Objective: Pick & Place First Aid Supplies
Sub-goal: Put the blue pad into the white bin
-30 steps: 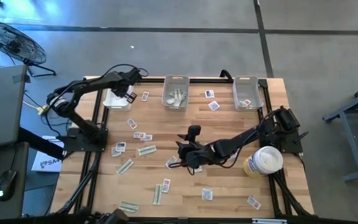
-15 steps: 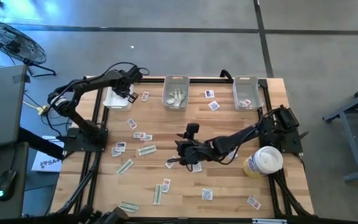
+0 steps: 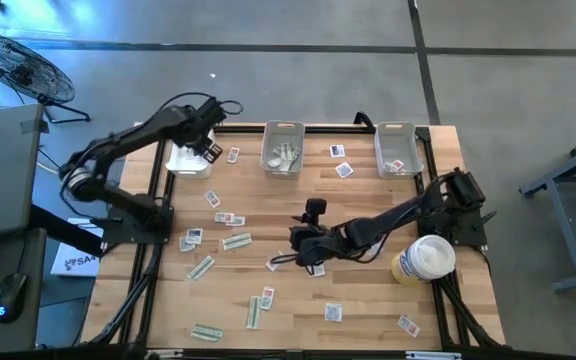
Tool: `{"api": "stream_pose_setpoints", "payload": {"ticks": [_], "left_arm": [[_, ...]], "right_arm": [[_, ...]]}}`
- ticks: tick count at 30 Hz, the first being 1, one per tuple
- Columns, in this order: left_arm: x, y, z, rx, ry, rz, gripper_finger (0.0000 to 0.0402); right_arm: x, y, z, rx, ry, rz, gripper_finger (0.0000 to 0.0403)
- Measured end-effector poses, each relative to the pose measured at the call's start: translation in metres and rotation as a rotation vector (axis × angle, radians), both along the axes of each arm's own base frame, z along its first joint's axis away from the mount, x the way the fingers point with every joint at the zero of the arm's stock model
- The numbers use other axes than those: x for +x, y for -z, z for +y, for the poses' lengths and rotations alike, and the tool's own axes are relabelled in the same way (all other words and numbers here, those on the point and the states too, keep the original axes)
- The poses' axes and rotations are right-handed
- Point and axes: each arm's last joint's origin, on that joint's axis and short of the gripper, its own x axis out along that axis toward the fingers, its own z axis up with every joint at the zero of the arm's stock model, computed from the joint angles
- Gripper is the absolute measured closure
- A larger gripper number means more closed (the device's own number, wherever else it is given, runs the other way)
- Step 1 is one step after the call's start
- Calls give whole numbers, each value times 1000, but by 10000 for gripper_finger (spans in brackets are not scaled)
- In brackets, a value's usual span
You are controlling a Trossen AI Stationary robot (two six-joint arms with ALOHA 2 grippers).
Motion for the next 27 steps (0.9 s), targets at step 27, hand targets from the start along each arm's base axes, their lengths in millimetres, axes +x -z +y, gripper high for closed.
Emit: {"api": "stream_pose_setpoints", "payload": {"ticks": [27], "left_arm": [[-23, 73, -178, -342, 422, -145, 263]], "right_arm": [[-9, -20, -2, 94, 48, -73, 254]]}}
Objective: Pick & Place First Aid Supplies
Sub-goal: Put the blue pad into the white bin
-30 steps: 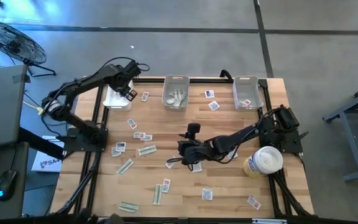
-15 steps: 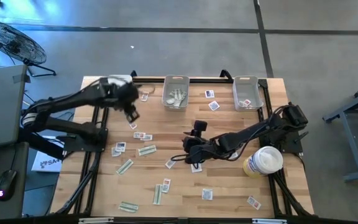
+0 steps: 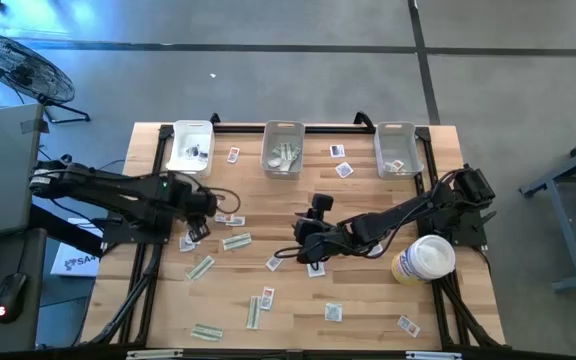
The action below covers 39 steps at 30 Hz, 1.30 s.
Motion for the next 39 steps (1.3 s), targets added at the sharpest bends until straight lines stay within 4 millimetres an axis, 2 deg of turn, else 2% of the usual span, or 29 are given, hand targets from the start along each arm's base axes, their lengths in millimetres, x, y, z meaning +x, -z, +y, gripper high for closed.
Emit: {"api": "stream_pose_setpoints", "payload": {"ticks": [5, 11, 35, 39], "left_arm": [[-8, 19, -7, -20, -73, 29, 263], [-10, 22, -9, -77, -191, 35, 263], [6, 56, -13, -86, -200, 297, 263], [8, 59, -15, -85, -189, 309, 280]], "right_arm": [[0, 0, 0, -1, 1, -1, 254], [1, -1, -2, 3, 5, -8, 254], [2, 0, -3, 26, 7, -10, 254], [2, 0, -3, 31, 2, -8, 254]]}}
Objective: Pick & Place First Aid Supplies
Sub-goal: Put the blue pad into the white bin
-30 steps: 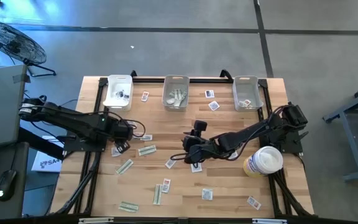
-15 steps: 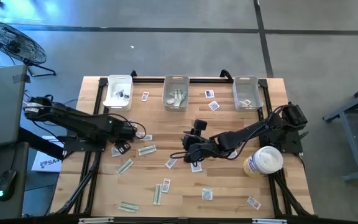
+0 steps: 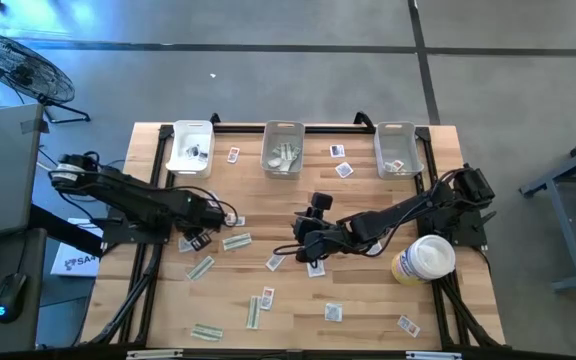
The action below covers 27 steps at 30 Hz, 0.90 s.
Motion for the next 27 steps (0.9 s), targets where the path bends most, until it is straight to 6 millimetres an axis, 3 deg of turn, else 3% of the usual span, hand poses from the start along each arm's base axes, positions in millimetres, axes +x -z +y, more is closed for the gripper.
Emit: {"api": "stream_pose_setpoints", "payload": {"ticks": [8, 15, 27], "left_arm": [[1, 5, -4, 44, -8, 27, 394], [3, 0, -1, 142, 3, 38, 394], [42, -60, -3, 247, 129, -95, 401]], "right_arm": [[0, 0, 0, 2, -2, 1, 254], [0, 0, 1, 18, -14, 3, 254], [1, 0, 0, 24, -8, -4, 254]]}}
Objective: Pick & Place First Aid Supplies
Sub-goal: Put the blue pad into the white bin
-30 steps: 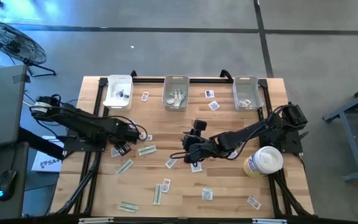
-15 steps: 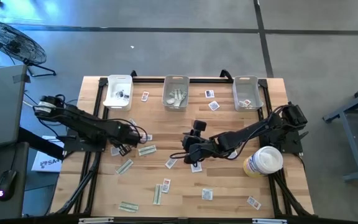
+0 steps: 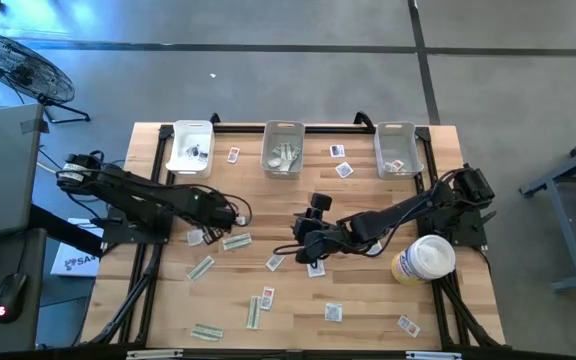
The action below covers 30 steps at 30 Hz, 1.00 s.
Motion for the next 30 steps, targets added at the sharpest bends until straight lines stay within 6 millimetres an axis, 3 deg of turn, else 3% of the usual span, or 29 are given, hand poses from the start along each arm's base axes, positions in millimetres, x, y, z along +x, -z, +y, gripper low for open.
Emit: {"api": "stream_pose_setpoints", "payload": {"ticks": [4, 7, 14, 21, 30], "left_arm": [[9, -27, 13, 75, -1, -12, 401], [15, -48, 34, 149, -29, -28, 401], [7, -75, 120, 222, -241, -48, 401], [-30, -67, 196, 251, -544, -27, 401], [-31, -24, 230, 218, -602, 160, 401]], "right_arm": [[0, 0, 0, 0, 0, 0, 254], [0, 0, 0, 1, 0, -3, 254], [0, 0, 1, 17, 0, -6, 254], [0, 0, 2, 41, -12, -7, 254], [0, 0, 2, 50, -6, -12, 254]]}}
